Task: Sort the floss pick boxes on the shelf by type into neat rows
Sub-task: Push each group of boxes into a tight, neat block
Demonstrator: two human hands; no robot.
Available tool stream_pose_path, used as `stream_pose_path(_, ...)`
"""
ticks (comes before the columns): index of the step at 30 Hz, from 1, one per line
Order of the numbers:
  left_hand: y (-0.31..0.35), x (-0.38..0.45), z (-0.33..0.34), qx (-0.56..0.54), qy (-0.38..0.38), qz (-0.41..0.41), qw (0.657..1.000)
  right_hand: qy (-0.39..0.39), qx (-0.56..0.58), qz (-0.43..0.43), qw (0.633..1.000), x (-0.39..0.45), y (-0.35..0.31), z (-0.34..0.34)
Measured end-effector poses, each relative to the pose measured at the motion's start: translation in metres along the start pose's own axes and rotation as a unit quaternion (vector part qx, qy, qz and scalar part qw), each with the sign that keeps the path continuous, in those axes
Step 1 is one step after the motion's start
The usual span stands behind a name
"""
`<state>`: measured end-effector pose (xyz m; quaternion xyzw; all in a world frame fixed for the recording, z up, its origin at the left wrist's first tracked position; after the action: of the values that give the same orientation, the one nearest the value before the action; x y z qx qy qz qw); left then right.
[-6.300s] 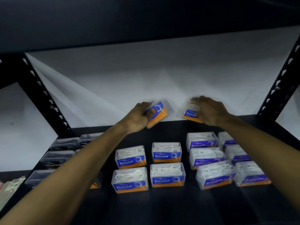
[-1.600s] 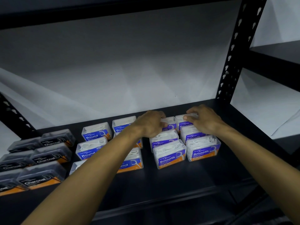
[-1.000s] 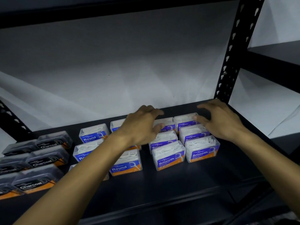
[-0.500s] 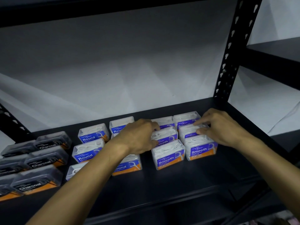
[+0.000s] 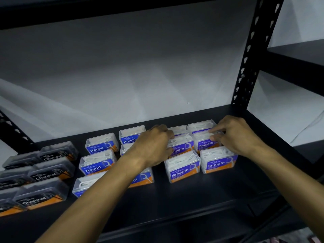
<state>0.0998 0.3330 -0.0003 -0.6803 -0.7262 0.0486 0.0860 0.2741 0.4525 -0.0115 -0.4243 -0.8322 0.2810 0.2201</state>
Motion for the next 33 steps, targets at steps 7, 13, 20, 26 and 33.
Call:
stream_pose_path(7,0.0,0.001,0.001,-0.011,0.003,-0.003,1.0,0.044,0.024,-0.018,0.999,-0.002,0.004,0.002)
stream_pose_path(13,-0.001,0.001,0.002,-0.015,0.007,-0.006,1.0,0.06,0.022,-0.029,0.998,-0.003,0.006,0.003)
stream_pose_path(20,-0.001,0.0,0.002,-0.02,0.014,-0.016,1.0,0.07,0.02,-0.03,0.997,-0.003,0.005,0.003)
stream_pose_path(26,-0.006,-0.001,0.001,-0.028,0.009,-0.022,0.999,0.083,0.027,-0.017,0.996,-0.006,0.007,0.001)
stream_pose_path(33,0.0,-0.023,-0.021,-0.037,0.077,-0.046,0.995,0.166,0.08,-0.058,0.981,-0.043,0.008,-0.007)
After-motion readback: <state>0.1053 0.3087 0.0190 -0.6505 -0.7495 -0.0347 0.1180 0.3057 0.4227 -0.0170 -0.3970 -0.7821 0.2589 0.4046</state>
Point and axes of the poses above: each hand's wrist, its own x-axis towards the middle knuckle, its own z-axis out of the palm, y = z × x, the point moved 6 cm from there along x, towards the middle knuckle, and after that the axes turned 13 degrees about x, right-handed, at the moved point
